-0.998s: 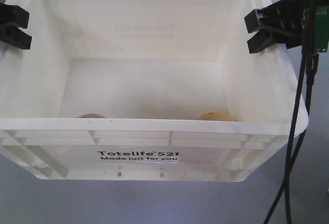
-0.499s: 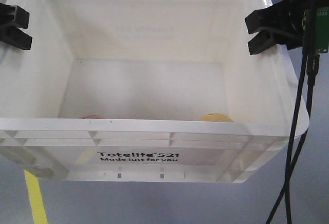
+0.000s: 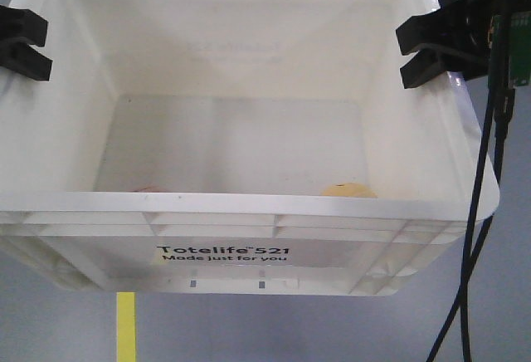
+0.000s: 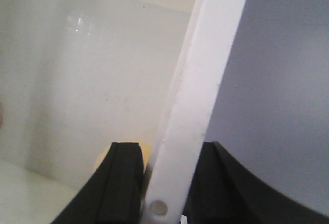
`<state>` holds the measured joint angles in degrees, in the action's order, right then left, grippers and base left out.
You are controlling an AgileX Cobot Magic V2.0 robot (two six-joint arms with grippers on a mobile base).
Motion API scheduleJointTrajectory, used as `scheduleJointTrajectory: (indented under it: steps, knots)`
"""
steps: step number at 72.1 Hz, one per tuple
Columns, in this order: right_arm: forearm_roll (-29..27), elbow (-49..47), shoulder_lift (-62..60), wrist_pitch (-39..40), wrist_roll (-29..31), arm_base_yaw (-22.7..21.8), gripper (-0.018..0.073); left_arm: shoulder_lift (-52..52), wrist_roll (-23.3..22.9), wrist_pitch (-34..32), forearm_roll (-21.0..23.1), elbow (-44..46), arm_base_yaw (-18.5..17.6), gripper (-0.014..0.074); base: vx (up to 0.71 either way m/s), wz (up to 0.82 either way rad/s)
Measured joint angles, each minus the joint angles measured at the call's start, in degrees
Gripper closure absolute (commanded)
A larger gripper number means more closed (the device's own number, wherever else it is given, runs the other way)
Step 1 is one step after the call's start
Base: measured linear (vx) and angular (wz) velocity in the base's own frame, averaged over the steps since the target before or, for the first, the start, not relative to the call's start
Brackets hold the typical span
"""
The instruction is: Place moving items into box and shelve
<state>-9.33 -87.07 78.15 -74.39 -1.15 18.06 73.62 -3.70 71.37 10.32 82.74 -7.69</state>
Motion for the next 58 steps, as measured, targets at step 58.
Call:
scheduleJointTrajectory:
  steps: [58]
  knots:
    - [-0.1,0.0,0.0,-0.1,0.0,0.0,0.0571,0.0,0.0,0.1,-0.1,0.0,0.0,0.0613,0.33,0.52]
